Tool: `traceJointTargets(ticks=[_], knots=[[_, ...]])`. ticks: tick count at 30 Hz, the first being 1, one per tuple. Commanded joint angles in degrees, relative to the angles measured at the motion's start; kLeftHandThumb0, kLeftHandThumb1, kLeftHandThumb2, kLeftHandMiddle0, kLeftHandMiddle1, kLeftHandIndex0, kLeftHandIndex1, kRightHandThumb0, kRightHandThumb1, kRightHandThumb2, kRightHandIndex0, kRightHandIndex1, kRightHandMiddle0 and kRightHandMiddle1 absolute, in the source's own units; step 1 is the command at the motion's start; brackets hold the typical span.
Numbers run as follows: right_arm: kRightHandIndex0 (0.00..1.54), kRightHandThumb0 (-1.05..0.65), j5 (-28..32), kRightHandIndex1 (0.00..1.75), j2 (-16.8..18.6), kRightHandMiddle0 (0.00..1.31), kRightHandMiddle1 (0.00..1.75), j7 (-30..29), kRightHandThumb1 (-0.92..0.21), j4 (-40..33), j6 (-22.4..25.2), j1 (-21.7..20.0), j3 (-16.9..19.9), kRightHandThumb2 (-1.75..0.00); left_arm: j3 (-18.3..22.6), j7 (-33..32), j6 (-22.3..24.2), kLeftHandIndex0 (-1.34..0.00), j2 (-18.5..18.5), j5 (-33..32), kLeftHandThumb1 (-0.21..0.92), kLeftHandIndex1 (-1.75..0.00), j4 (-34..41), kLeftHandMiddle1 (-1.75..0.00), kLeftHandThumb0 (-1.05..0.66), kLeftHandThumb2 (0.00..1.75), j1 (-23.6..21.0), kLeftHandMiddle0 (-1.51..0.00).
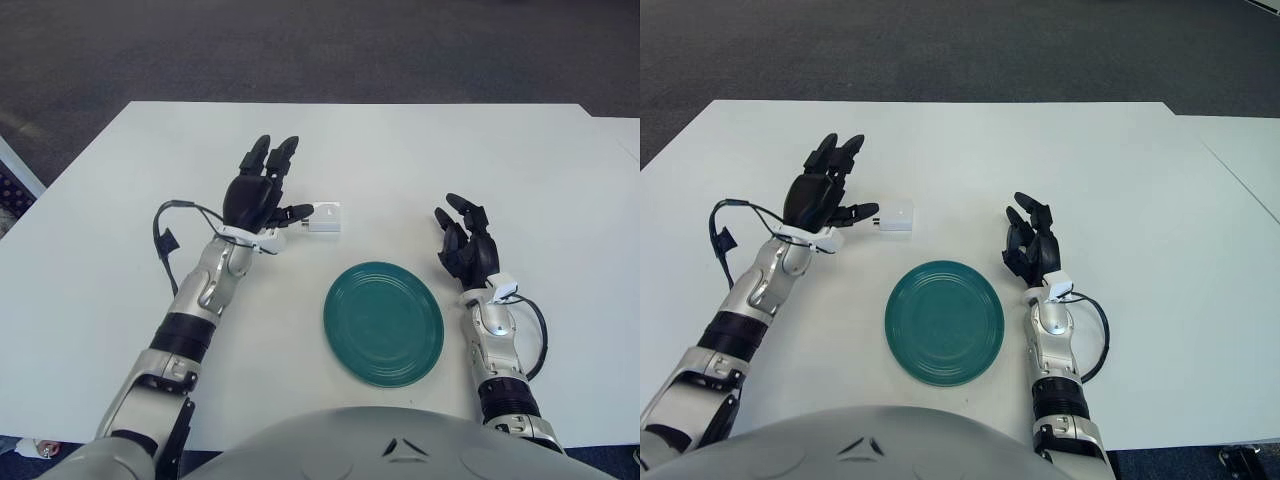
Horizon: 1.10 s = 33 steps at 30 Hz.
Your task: Put the charger into the plate.
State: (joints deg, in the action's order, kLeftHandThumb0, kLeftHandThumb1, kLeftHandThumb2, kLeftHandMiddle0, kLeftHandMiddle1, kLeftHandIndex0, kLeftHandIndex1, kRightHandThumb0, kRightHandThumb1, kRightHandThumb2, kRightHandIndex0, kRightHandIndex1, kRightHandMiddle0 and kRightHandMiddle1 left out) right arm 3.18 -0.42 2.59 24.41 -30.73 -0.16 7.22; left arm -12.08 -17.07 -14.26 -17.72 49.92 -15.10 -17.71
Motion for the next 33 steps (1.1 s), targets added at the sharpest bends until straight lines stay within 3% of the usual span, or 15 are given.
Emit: traceJointTargets(ticks=[1,5,14,22,33], knots=[[0.39,-0.75,-0.51,0.03,2.04,0.00,0.88,-0.56,-0.92,8.33,1.51,4.56,-0.84,-0.75,-2.18,2.29,1.68,0.00,-1.68,1.26,0.92,-0.57,-2.00,0.00,-1.05,0.26,-3.34,-0.05],[0.39,-0.76,-0.34,0.03,2.06,0.00,0.89,-0.28,-0.92,8.88,1.15,4.41,-0.98,-0.74,-4.19,4.55,2.71,0.00,-2.75,1.90,0.92,-0.73,-3.74,0.00,-1.05,0.18,-5.67,-0.04],[0.40,-0.79,-0.46,0.03,2.26,0.00,0.87,-0.15,-0.92,9.42,0.39,4.41,-1.31,-0.73,-9.79,7.74,2.40,0.00,-4.64,4.37,0.92,-0.86,-11.14,0.00,-1.05,0.10,-11.64,-0.04],[0.40,-0.77,-0.18,0.02,2.59,0.00,0.84,-0.09,-0.92,9.56,0.51,4.50,-1.38,-0.70,-13.89,10.13,-1.16,0.00,-6.31,4.31,0.92,-0.77,-15.91,0.00,-1.05,0.25,-15.33,-0.01],[0.40,-0.77,0.14,0.02,2.79,0.00,0.84,0.05,-0.92,10.00,0.01,4.51,-1.26,-0.70,-14.99,12.21,-3.15,0.00,-5.92,1.82,0.92,-0.71,-18.43,-0.01,-1.05,0.34,-16.70,-0.03]])
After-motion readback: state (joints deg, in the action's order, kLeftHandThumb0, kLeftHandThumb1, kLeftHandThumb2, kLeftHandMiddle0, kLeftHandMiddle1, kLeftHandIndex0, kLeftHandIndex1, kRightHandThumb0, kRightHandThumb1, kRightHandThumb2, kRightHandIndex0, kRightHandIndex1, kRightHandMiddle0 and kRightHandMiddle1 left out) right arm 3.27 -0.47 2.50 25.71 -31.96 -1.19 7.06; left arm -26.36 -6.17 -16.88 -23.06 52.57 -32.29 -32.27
